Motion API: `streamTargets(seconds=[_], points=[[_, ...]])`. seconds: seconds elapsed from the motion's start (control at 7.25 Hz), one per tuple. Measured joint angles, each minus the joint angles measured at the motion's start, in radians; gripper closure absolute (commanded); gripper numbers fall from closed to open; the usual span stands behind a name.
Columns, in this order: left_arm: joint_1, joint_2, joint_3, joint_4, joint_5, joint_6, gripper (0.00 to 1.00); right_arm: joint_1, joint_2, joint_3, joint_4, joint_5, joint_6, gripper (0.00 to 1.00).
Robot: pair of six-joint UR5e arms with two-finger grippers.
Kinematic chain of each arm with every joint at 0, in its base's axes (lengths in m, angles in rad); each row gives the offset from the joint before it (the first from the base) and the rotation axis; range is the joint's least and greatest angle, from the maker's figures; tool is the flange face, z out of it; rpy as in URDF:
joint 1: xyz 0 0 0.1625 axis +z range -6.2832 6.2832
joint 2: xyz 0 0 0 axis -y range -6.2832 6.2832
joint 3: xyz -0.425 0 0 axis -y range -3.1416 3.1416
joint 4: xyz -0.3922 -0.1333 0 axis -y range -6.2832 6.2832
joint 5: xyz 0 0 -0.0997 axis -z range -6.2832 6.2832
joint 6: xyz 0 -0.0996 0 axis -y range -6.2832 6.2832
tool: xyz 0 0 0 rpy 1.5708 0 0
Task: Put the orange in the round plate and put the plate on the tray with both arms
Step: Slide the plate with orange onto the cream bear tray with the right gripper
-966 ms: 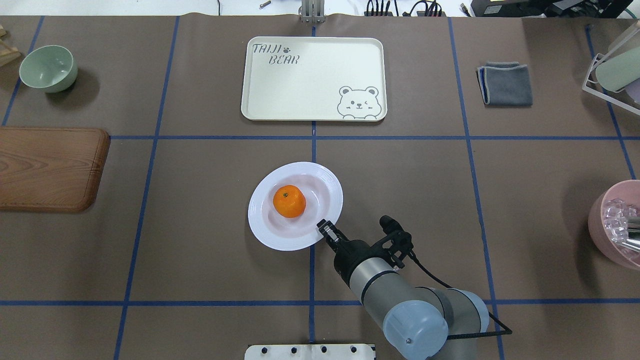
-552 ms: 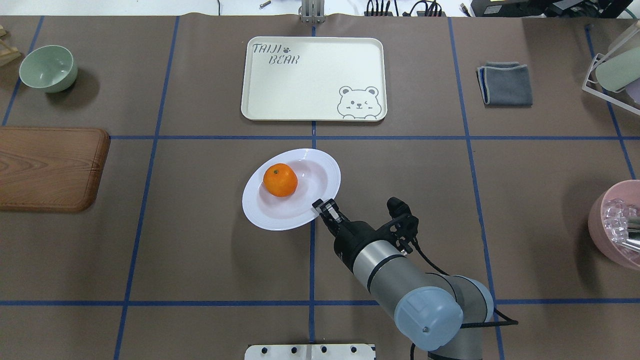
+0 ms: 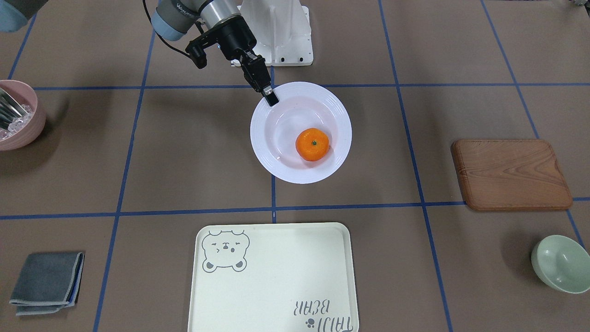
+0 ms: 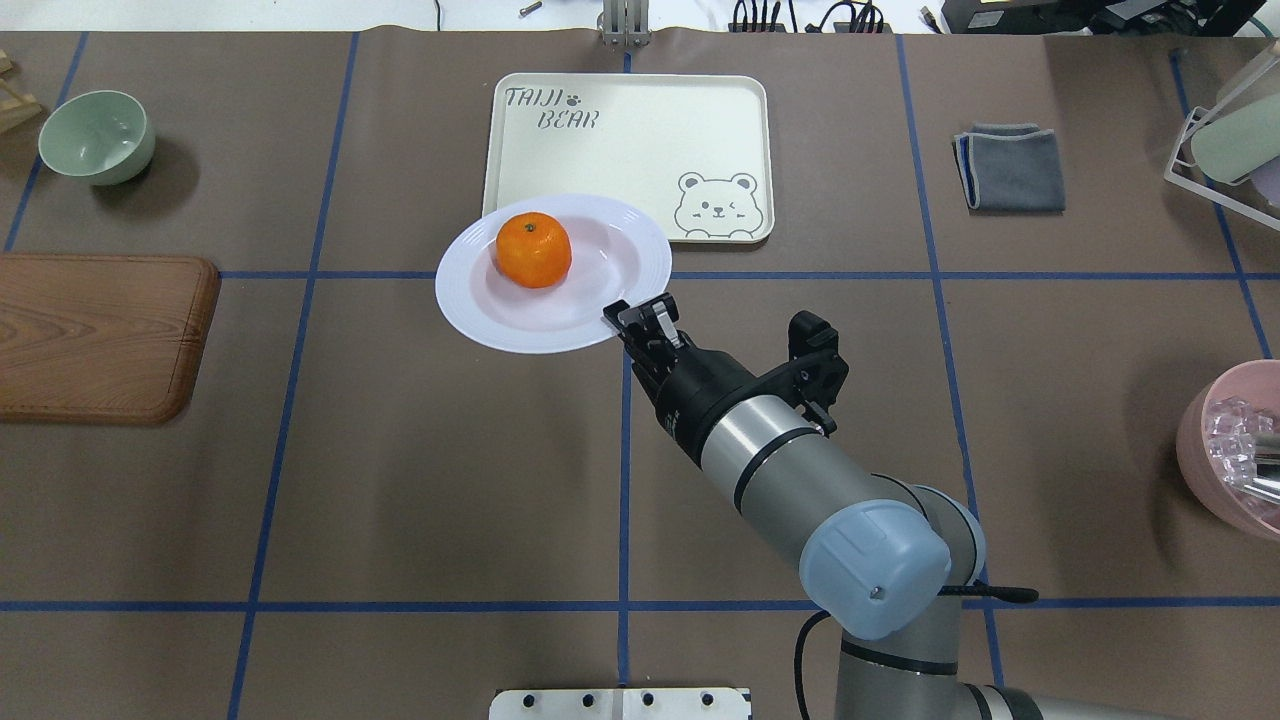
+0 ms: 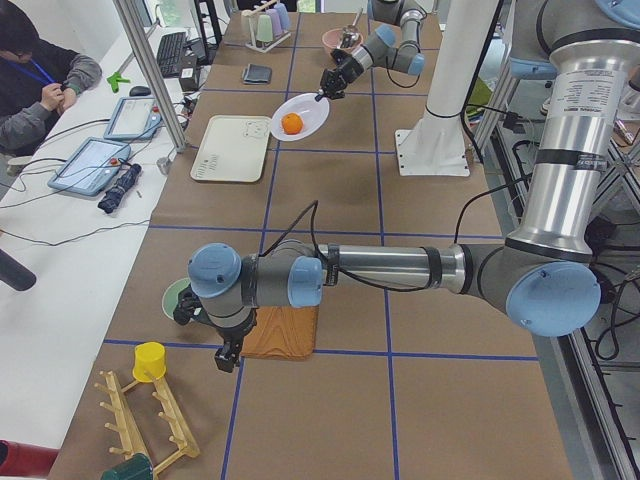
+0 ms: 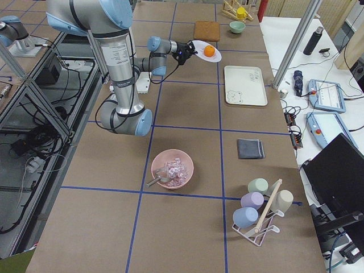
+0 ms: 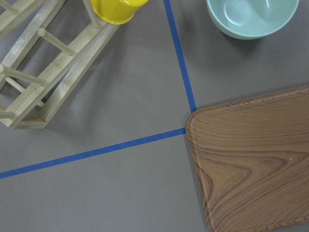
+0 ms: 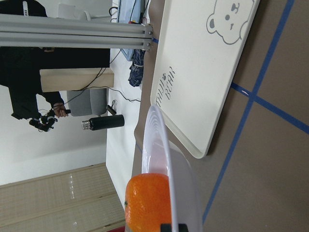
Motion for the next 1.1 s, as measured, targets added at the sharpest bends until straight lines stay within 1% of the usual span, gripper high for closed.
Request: streamTargets(seconds=[0.14,0.28,0.41,0.69,0.97,1.1], points=[[0.0,0.015,-0.019,-0.001,-0.001,-0.031,0.02,0.031,0.013,-0.023,-0.003,-0.014,0.044,1.0],[0.0,0.034,-0.045,-0.004,-0.001,-0.071,0.02,0.067,0.042,-0.083,-0.005,-0.025,0.082,1.0],[0.001,0.054,-0.072,-0.006,-0.001,-0.096,0.02,0.111,0.094,-0.182,-0.008,-0.029,0.122,1.0],[0.001,0.074,-0.103,-0.006,-0.003,-0.11,0.02,0.178,0.218,-0.428,-0.02,-0.05,0.21,1.0],[0.001,0.077,-0.112,-0.006,-0.003,-0.114,0.02,0.194,0.334,-0.659,-0.032,-0.098,0.274,1.0],[0.002,0.077,-0.112,-0.006,-0.002,-0.115,0.02,0.195,0.39,-0.765,-0.035,-0.109,0.289,1.0]])
